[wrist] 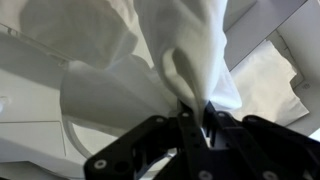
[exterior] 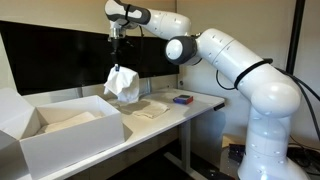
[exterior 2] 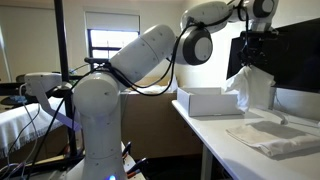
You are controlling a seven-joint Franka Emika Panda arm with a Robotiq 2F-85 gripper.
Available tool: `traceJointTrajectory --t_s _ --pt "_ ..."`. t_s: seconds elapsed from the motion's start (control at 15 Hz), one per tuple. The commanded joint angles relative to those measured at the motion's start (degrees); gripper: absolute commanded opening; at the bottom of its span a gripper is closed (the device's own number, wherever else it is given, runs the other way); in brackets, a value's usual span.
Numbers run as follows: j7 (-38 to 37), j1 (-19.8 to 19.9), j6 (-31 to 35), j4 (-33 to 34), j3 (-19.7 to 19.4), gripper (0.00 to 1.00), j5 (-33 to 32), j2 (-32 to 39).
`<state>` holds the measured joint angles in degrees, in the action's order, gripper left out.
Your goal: Take two folded white cloths out of the white box on the left
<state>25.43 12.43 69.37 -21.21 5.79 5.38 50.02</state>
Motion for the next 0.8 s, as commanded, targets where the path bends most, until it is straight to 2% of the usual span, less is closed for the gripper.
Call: traceJointTrajectory --t_s 0.0,0.6,0.67,0.73 --pt "1.5 1.2 -1.9 -0.6 -0.1 0.07 0.8 -1.0" --pt "3.7 -1.7 -1.4 -0.2 -0.3 0.06 -0.3 -1.3" --pt "1.3 -1.6 -0.5 -0.3 -0.3 0.06 0.3 -0.7" --pt "1.4 -1.8 -0.5 -0.3 -0.3 0.14 0.3 -0.7"
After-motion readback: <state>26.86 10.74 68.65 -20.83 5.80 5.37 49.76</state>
